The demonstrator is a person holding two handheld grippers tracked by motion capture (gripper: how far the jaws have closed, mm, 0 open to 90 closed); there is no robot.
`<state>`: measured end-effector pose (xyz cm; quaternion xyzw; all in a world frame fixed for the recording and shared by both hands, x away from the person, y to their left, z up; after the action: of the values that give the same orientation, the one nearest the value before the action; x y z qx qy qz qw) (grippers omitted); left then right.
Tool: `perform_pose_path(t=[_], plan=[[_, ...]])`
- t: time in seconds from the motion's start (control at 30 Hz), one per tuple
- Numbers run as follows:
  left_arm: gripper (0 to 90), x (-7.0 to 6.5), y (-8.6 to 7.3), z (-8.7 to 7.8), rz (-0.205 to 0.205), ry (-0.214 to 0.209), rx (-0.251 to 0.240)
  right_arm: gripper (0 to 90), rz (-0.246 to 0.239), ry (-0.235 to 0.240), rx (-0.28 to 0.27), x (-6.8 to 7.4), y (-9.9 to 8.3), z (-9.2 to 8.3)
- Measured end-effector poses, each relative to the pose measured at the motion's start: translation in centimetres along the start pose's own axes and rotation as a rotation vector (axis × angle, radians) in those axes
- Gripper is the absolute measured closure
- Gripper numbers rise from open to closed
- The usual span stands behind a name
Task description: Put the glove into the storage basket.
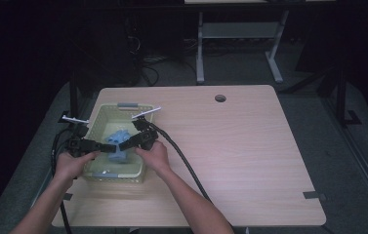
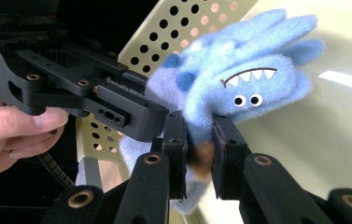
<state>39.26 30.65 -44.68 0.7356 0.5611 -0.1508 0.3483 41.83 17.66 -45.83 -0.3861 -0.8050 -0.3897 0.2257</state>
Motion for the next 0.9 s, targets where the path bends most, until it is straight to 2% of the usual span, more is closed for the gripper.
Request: perform_pose_path(t=[0.37,0.43,0.47,0.5,0.53,0.6,0.67,0.7,0.73,0.77,0.8,0.87,0.9], plan=[[72.4,0.4,-0.1,0.4,-0.007,0.020,0.010,76.0,-0.025,-0.079,0.032,0.2,0.0,0.2],[72.4,0.8,-0.3,0.7,-0.016,0.035,0.017,72.1,-0.023,-0.109,0.062,0.1,0.1,-0.2],[72.4,1.1,-0.2,0.8,-0.033,0.044,0.015,72.1,-0.026,-0.128,0.065,0.0,0.1,-0.4],[72.6,1.1,-0.2,0.8,-0.033,0.044,0.015,72.1,-0.026,-0.128,0.065,0.0,0.1,-0.4],[73.2,1.4,-0.3,1.1,-0.063,0.058,0.016,72.2,-0.027,-0.141,0.070,0.1,0.2,-0.7],[74.9,1.6,-0.3,1.2,-0.039,0.095,0.040,72.2,-0.044,-0.153,0.067,0.3,0.2,-1.1],[75.2,1.5,-0.4,1.6,-0.037,0.128,0.071,72.1,-0.053,-0.151,0.063,0.5,0.3,-1.4],[74.2,1.5,-0.4,1.6,-0.037,0.128,0.071,71.9,-0.052,-0.150,0.059,0.5,0.3,-1.5],[73.7,1.7,-0.4,1.9,-0.030,0.181,0.102,71.7,-0.050,-0.148,0.055,0.5,0.3,-1.7],[73.0,1.7,-0.4,1.9,-0.030,0.181,0.102,71.7,-0.050,-0.148,0.055,0.5,0.3,-1.7],[71.9,1.8,-0.4,2.1,-0.021,0.214,0.121,71.7,-0.058,-0.140,0.044,0.7,0.4,-2.0],[70.1,1.7,-0.4,2.3,-0.028,0.241,0.129,71.5,-0.061,-0.136,0.038,0.9,0.4,-2.3],[69.0,1.7,-0.4,2.3,-0.028,0.241,0.129,71.5,-0.061,-0.136,0.038,0.9,0.4,-2.3]])
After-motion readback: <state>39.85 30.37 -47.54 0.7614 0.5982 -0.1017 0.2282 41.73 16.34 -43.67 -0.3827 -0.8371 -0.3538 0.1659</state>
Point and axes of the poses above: each handheld gripper's, and its own axes: z roughly forward along the jaws, y roughly out of its top, x roughly to its left, the point moved 7 cm from there along z, roughly forward along the jaws, and after that the axes turned 6 degrees about x, right-handed, at the moved point
